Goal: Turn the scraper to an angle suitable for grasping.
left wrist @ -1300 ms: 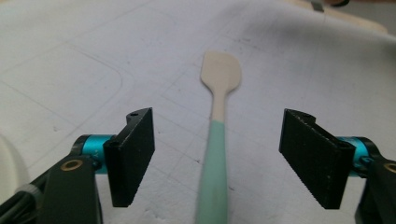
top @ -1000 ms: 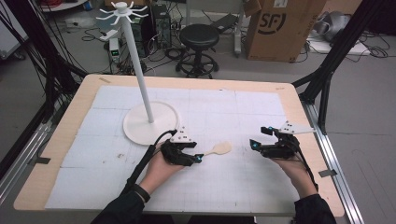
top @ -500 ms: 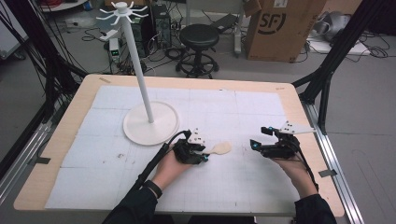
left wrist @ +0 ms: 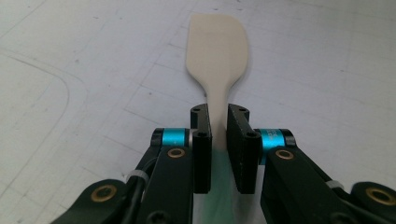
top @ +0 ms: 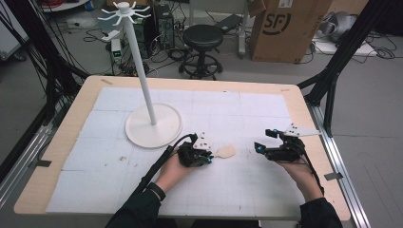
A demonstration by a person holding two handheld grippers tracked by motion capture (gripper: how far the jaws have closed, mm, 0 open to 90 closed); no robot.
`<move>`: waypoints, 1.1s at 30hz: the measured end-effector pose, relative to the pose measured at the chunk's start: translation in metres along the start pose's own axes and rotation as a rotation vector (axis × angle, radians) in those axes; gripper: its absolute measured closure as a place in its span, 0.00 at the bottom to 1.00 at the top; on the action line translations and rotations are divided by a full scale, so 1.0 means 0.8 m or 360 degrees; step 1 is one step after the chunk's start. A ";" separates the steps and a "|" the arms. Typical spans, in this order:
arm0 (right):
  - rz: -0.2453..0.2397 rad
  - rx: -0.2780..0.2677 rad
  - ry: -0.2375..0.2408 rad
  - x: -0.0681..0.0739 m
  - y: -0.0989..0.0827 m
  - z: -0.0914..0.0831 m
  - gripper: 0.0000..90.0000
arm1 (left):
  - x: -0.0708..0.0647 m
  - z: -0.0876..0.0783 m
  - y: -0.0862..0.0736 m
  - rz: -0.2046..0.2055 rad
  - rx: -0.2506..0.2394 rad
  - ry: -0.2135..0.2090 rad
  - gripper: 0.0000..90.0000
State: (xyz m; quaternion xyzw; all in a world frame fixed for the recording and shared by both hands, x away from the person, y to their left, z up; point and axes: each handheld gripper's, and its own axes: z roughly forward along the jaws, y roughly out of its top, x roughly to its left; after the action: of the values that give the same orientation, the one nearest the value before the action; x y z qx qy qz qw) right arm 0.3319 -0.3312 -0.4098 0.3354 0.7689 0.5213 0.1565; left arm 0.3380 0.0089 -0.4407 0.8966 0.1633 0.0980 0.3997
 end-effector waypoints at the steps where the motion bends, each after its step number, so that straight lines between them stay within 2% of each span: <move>1: 0.0002 0.0004 0.0000 0.000 0.000 0.000 0.22 | 0.001 -0.002 0.000 0.0006 0.0006 -0.0028 0.89; 6: -0.0010 -0.0001 -0.0006 -0.001 -0.001 -0.001 0.22 | -0.002 -0.020 -0.002 0.0058 -0.0011 -0.0137 0.90; 11: -0.0007 -0.0001 -0.0011 -0.001 -0.001 -0.003 0.22 | -0.004 -0.046 -0.013 0.0192 -0.0058 -0.0256 0.89; 14: -0.0003 0.0004 -0.0010 0.000 -0.001 -0.002 0.22 | 0.000 -0.058 -0.019 0.0230 -0.0033 -0.0324 0.89; 16: -0.0010 0.0003 -0.0007 0.000 -0.001 -0.002 0.22 | 0.001 -0.063 -0.023 0.0286 0.0013 -0.0359 0.89; 19: -0.0008 0.0008 -0.0006 0.001 -0.001 -0.001 0.22 | -0.002 -0.064 -0.026 0.0333 -0.0017 -0.0425 0.89; 21: -0.0014 0.0009 -0.0009 0.000 -0.001 -0.001 0.22 | -0.005 -0.061 -0.026 0.0387 -0.0024 -0.0440 0.89; 23: -0.0015 0.0010 -0.0008 0.001 -0.001 -0.001 0.22 | -0.005 -0.055 -0.028 0.0410 -0.0039 -0.0470 0.89; 24: -0.0018 0.0009 -0.0009 0.001 -0.001 -0.001 0.22 | -0.005 -0.052 -0.029 0.0421 -0.0013 -0.0467 0.89; 27: -0.0010 0.0009 -0.0005 0.001 -0.001 -0.001 0.22 | -0.004 -0.045 -0.033 0.0424 0.0036 -0.0489 0.89; 30: -0.0010 0.0008 -0.0006 0.000 -0.001 -0.001 0.22 | -0.002 -0.042 -0.034 0.0396 0.0039 -0.0499 0.88; 31: -0.0010 0.0011 -0.0005 0.000 -0.001 -0.001 0.22 | -0.003 -0.042 -0.034 0.0369 0.0035 -0.0460 0.85; 32: -0.0007 0.0010 -0.0005 0.000 -0.001 -0.001 0.22 | -0.003 -0.042 -0.033 0.0327 0.0050 -0.0403 0.76; 33: -0.0009 0.0008 -0.0004 0.000 -0.001 -0.001 0.22 | -0.002 -0.042 -0.033 0.0243 0.0061 -0.0361 0.65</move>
State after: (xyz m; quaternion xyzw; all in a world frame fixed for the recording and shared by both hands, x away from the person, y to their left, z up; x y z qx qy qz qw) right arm 0.3312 -0.3315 -0.4103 0.3344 0.7710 0.5185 0.1579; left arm 0.3207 0.0474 -0.4384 0.9192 0.0501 0.0231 0.3899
